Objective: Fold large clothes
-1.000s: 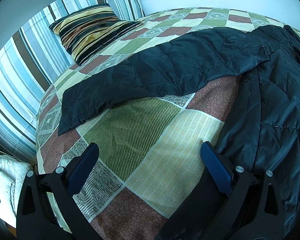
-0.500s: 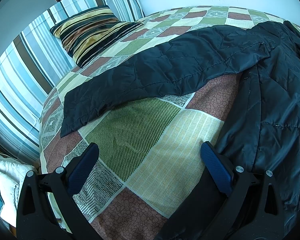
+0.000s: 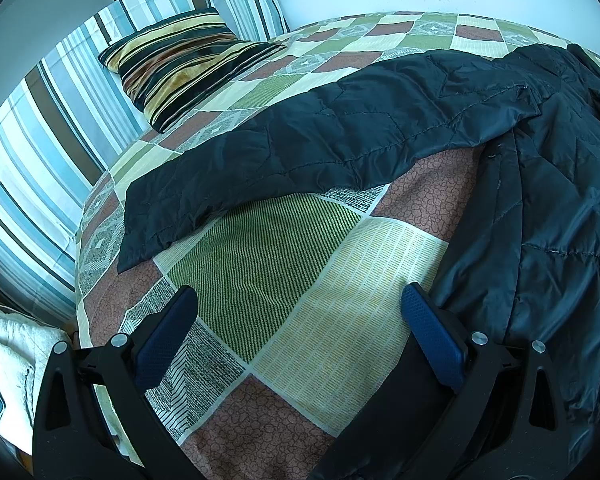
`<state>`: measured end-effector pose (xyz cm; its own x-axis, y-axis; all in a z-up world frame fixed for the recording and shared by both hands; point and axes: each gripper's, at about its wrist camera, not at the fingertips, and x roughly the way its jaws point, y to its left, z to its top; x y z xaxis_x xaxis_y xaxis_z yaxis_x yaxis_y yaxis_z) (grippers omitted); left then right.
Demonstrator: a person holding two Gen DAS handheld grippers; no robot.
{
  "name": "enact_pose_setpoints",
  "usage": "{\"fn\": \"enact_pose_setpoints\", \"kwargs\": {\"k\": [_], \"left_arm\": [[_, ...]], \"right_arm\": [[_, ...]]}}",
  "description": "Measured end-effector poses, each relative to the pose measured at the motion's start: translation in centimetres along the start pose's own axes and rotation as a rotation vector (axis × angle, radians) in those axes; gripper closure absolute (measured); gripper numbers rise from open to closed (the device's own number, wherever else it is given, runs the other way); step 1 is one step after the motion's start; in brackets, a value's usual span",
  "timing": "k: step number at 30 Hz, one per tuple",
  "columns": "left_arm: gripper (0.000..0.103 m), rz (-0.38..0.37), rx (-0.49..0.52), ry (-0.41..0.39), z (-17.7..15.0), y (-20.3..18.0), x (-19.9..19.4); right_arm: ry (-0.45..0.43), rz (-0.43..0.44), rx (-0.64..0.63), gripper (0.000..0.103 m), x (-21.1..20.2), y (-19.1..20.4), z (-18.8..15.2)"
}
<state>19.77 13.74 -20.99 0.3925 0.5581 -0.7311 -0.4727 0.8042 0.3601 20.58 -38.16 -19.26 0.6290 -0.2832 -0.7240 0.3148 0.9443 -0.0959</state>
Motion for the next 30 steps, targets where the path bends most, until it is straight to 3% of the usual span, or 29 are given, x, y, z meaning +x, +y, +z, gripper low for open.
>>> {"fn": "enact_pose_setpoints", "kwargs": {"k": [8, 16, 21, 26, 30], "left_arm": [[0.002, -0.014, -0.012, 0.012, 0.0, 0.1, 0.3], [0.002, -0.132, -0.099, 0.09, 0.3, 1.7, 1.5], [0.002, -0.201, -0.081, 0.075, 0.0, 2.8, 1.0], [0.002, -0.225, -0.194, 0.005, -0.6, 7.7, -0.2], [0.002, -0.233, -0.287, 0.013, -0.1, 12.4, 1.5]], "right_arm": [[0.098, -0.018, 0.052, 0.017, 1.3, -2.1, -4.0], [0.121, -0.01, 0.072, 0.013, 1.7, -2.2, -4.4], [0.134, -0.015, 0.078, 0.01, 2.1, -2.2, -4.5], [0.133, -0.023, 0.071, 0.009, 2.2, -2.2, -4.4], [0.133, -0.029, 0.068, 0.009, 2.2, -2.1, -4.4]]}}
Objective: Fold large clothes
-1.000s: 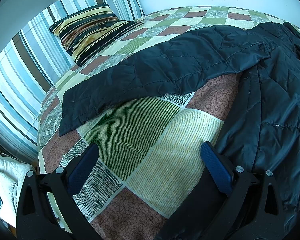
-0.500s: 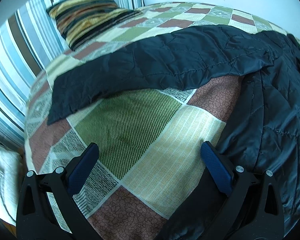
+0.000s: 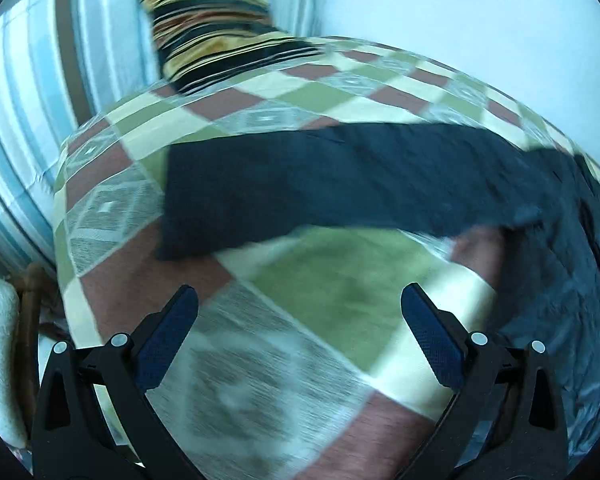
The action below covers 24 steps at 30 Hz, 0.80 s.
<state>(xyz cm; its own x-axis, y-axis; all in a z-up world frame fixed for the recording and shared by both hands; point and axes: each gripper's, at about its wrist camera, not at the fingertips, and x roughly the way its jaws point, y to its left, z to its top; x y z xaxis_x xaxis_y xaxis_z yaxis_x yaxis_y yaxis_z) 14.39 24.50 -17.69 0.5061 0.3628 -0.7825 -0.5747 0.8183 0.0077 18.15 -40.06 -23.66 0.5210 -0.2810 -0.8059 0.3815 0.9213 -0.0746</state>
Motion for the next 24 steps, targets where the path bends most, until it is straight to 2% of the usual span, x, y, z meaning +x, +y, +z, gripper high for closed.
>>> {"fn": "enact_pose_setpoints", "kwargs": {"k": [4, 6, 7, 8, 9, 10, 12, 16, 19, 22, 24], "left_arm": [[0.002, -0.08, -0.143, 0.024, 1.6, 5.2, 1.6], [0.002, -0.1, -0.162, 0.037, 2.2, 6.4, 2.4], [0.003, -0.103, -0.165, 0.043, 2.4, 6.9, 2.9], [0.007, -0.102, -0.165, 0.058, 2.5, 7.3, 3.5], [0.017, -0.113, -0.17, 0.078, 2.6, 7.6, 4.1], [0.018, -0.141, -0.186, 0.097, 2.8, 8.0, 4.8], [0.019, -0.162, -0.203, 0.09, 3.1, 8.3, 5.2], [0.019, -0.299, -0.27, 0.102, 4.3, 8.9, 6.0], [0.02, -0.338, -0.297, 0.111, 4.6, 9.4, 6.5], [0.029, -0.361, -0.315, 0.11, 4.8, 9.8, 6.8], [0.044, -0.427, -0.351, 0.121, 4.8, 10.5, 6.9]], "right_arm": [[0.0, -0.002, -0.001, 0.009, 0.0, 0.0, -0.1], [0.0, -0.004, -0.002, 0.009, 0.0, 0.1, -0.1], [-0.001, -0.004, -0.002, 0.009, -0.1, 0.1, -0.1], [-0.002, -0.006, -0.004, 0.009, -0.1, 0.0, -0.1], [-0.003, -0.007, -0.004, 0.009, -0.1, 0.0, -0.1], [-0.003, -0.009, -0.005, 0.009, -0.1, 0.0, -0.1], [-0.003, -0.011, -0.006, 0.009, -0.1, 0.0, -0.1], [-0.004, -0.015, -0.008, 0.008, -0.1, 0.1, -0.1], [-0.005, -0.019, -0.008, 0.008, -0.1, 0.2, -0.2], [-0.005, -0.02, -0.008, 0.008, -0.1, 0.2, -0.2], [-0.006, -0.02, -0.008, 0.008, -0.1, 0.2, -0.2]]}}
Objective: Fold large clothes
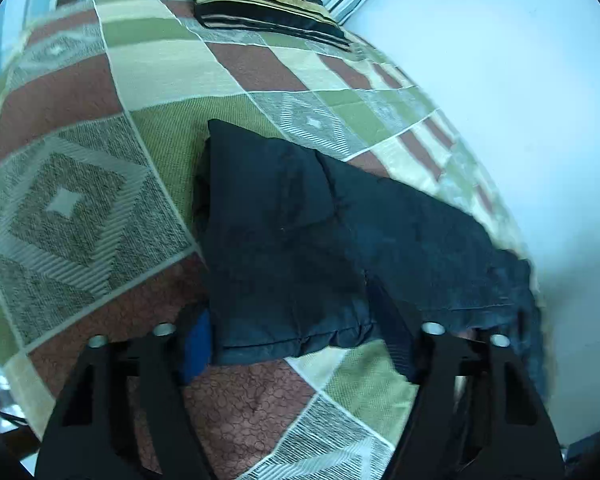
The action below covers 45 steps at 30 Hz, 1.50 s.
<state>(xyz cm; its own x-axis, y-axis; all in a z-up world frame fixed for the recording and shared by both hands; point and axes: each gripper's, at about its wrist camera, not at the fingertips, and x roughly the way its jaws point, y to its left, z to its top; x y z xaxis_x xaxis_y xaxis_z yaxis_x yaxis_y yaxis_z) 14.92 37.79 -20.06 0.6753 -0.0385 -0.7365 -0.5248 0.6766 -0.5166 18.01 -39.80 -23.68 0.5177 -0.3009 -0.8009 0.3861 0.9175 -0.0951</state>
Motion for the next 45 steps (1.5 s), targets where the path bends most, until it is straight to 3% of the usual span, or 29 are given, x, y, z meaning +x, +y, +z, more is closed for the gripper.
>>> {"fn": "enact_pose_setpoints", "kwargs": {"k": [3, 6, 16, 21, 27, 30, 35, 41, 45], "left_arm": [[0.051, -0.051, -0.036, 0.012, -0.2, 1.2, -0.3], [0.052, -0.075, -0.05, 0.015, -0.7, 2.1, -1.0], [0.052, -0.008, -0.065, 0.011, -0.2, 1.0, -0.1], [0.079, 0.049, -0.038, 0.009, -0.3, 1.2, -0.2], [0.095, 0.072, -0.032, -0.032, 0.1, 0.3, -0.4], [0.096, 0.086, 0.019, -0.067, 0.1, -1.7, -1.1], [0.096, 0.01, 0.12, -0.108, 0.1, -7.2, -2.7], [0.096, -0.113, 0.317, -0.138, -0.7, -18.3, -3.3], [0.096, -0.186, 0.461, -0.11, -3.0, -26.0, -2.1]], "right_arm": [[0.0, 0.002, 0.001, 0.008, 0.0, 0.0, 0.0], [0.0, 0.0, 0.0, 0.008, 0.0, 0.1, 0.0], [-0.001, 0.0, 0.001, 0.008, 0.0, 0.0, 0.0], [0.001, 0.001, 0.001, 0.008, 0.0, 0.0, 0.0], [0.0, 0.002, 0.004, 0.008, 0.0, 0.0, 0.0], [0.0, 0.004, 0.005, 0.008, 0.0, 0.0, 0.0], [0.001, 0.01, 0.011, 0.008, 0.0, 0.1, -0.1], [0.0, 0.02, 0.018, 0.008, 0.1, -0.2, 0.0], [0.001, 0.03, 0.025, 0.008, 0.1, -0.3, 0.0]]}}
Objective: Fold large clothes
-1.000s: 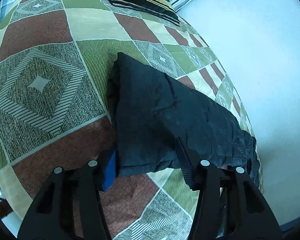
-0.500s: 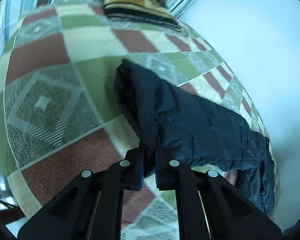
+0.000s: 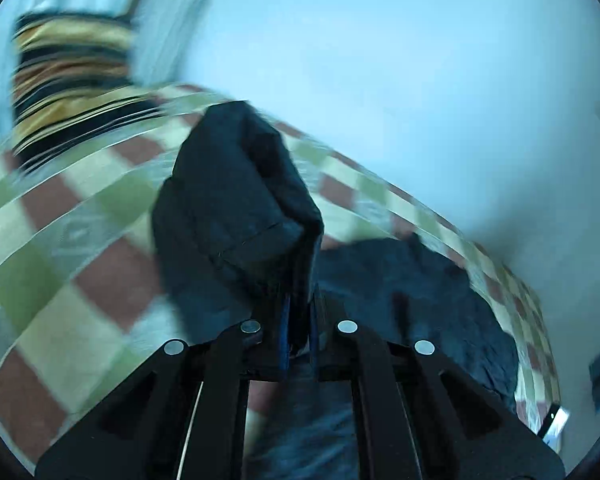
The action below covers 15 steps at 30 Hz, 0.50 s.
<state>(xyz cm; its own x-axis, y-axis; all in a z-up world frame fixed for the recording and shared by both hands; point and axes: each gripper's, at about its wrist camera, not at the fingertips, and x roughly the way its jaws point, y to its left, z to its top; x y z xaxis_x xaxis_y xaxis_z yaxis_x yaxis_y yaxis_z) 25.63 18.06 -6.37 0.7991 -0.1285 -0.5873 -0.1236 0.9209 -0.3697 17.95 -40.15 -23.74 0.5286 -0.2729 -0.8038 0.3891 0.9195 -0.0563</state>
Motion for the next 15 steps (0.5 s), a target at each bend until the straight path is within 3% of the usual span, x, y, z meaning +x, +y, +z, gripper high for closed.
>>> {"fn": "enact_pose_setpoints", "kwargs": {"k": [8, 15], "left_arm": [[0.096, -0.148, 0.225, 0.087, -1.4, -14.5, 6.1], [0.096, -0.255, 0.365, 0.225, -6.6, -25.2, 11.2]], "right_arm": [[0.002, 0.016, 0.012, 0.008, 0.0, -0.3, -0.1], [0.005, 0.028, 0.021, 0.008, 0.1, -0.5, -0.1]]}}
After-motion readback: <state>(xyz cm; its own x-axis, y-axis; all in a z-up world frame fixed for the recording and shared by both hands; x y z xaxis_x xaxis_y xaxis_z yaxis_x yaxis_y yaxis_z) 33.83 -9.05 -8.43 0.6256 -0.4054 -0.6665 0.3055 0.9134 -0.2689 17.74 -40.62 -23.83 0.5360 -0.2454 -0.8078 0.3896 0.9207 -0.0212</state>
